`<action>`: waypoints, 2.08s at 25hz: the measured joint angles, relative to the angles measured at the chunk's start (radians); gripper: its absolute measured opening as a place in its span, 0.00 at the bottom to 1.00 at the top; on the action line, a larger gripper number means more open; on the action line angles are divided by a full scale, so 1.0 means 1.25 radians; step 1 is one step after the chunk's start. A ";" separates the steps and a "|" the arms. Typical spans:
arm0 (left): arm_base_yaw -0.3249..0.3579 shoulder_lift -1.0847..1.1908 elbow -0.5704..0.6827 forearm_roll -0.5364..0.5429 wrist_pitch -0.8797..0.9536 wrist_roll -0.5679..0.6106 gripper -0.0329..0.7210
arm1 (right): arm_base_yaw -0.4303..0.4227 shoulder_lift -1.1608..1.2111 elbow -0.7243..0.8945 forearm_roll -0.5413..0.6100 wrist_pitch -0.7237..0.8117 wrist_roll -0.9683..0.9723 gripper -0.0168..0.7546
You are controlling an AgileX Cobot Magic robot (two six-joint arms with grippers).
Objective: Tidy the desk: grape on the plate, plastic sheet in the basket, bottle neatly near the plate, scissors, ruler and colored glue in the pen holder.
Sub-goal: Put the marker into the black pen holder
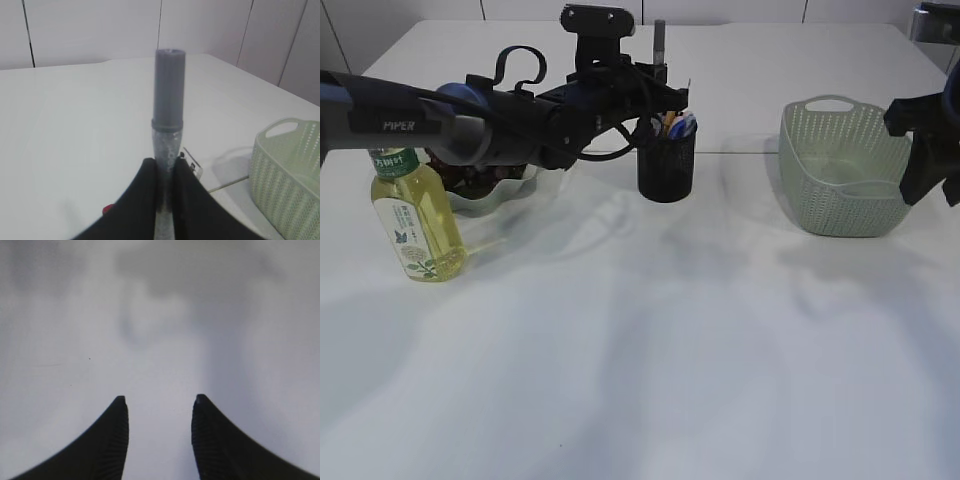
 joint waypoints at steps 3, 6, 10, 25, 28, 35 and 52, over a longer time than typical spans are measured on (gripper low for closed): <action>0.001 0.003 -0.012 0.009 0.000 0.000 0.09 | 0.000 0.000 0.000 0.000 -0.003 0.000 0.47; 0.001 0.019 -0.043 0.014 0.004 0.000 0.09 | 0.000 0.000 0.000 0.000 -0.007 0.000 0.47; 0.001 0.041 -0.070 0.025 0.040 0.000 0.09 | 0.000 0.000 0.000 0.000 -0.007 0.000 0.47; 0.001 0.044 -0.072 0.025 0.055 0.000 0.09 | 0.000 0.000 0.000 0.000 -0.008 0.000 0.47; 0.001 0.044 -0.072 0.025 0.058 0.000 0.09 | 0.000 0.000 0.000 0.000 -0.008 0.000 0.47; 0.001 0.044 -0.072 0.025 0.063 0.000 0.09 | 0.000 0.000 0.000 0.000 -0.008 0.000 0.47; 0.001 0.044 -0.072 0.025 0.078 0.002 0.14 | 0.000 0.000 0.000 0.000 -0.008 0.000 0.47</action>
